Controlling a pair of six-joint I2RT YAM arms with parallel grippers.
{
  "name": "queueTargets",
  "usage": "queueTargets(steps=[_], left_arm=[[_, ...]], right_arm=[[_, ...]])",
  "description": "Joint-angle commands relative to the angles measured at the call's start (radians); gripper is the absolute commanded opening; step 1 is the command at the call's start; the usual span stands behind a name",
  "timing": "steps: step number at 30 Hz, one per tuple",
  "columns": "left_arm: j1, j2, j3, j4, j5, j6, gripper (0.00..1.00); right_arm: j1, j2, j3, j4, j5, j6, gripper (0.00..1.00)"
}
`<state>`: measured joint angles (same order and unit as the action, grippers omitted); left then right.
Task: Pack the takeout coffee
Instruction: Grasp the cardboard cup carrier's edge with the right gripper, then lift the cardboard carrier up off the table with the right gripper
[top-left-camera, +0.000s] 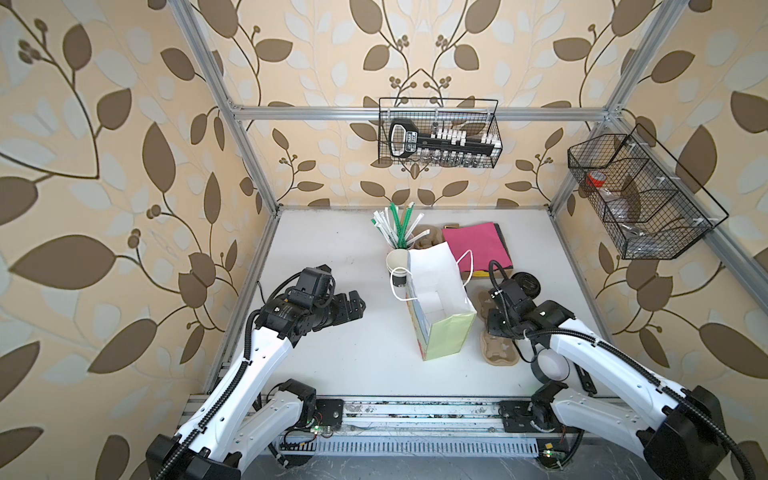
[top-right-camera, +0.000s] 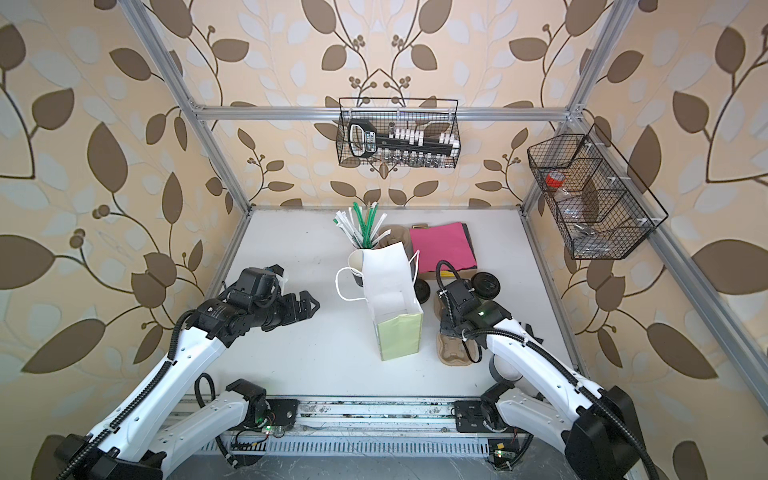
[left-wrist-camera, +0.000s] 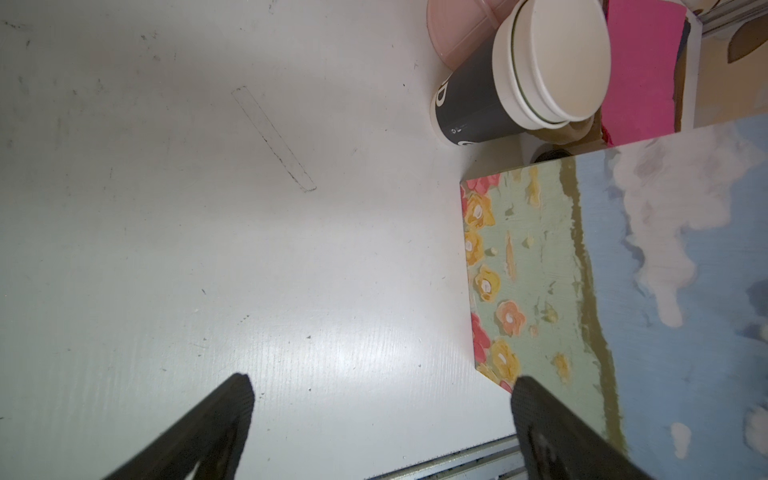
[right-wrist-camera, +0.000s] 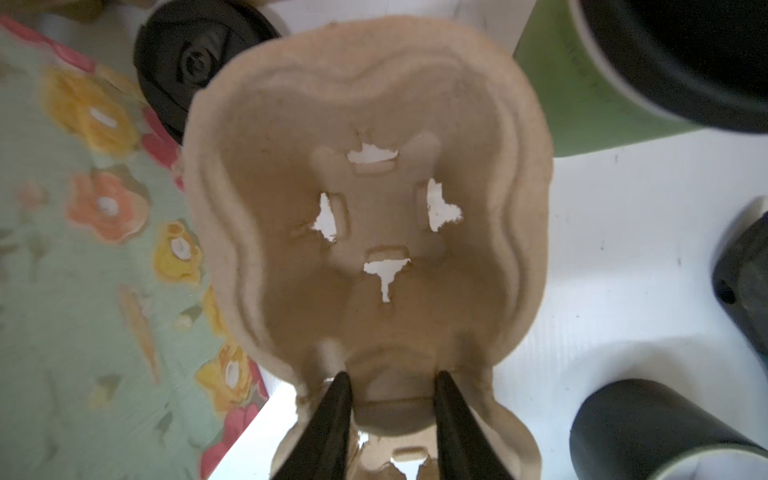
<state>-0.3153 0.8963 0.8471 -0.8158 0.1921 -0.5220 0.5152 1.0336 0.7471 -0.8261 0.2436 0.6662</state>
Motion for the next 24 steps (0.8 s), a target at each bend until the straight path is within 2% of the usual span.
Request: queueTargets(steps=[1,16,24], left_arm=[[-0.008,-0.013,-0.003,0.012,0.015,0.024,0.99],[-0.008,-0.002,0.002,0.006,0.009,0.017,0.99],[-0.008,0.0,0.001,0.004,0.007,0.017,0.99]], right_arm=[[0.018,-0.042,0.065,-0.081,0.049,0.021,0.34],[0.052,-0.203,0.315,-0.277,0.121,0.031,0.33],[0.091,-0.232,0.484,-0.305,0.101,0.04,0.32]])
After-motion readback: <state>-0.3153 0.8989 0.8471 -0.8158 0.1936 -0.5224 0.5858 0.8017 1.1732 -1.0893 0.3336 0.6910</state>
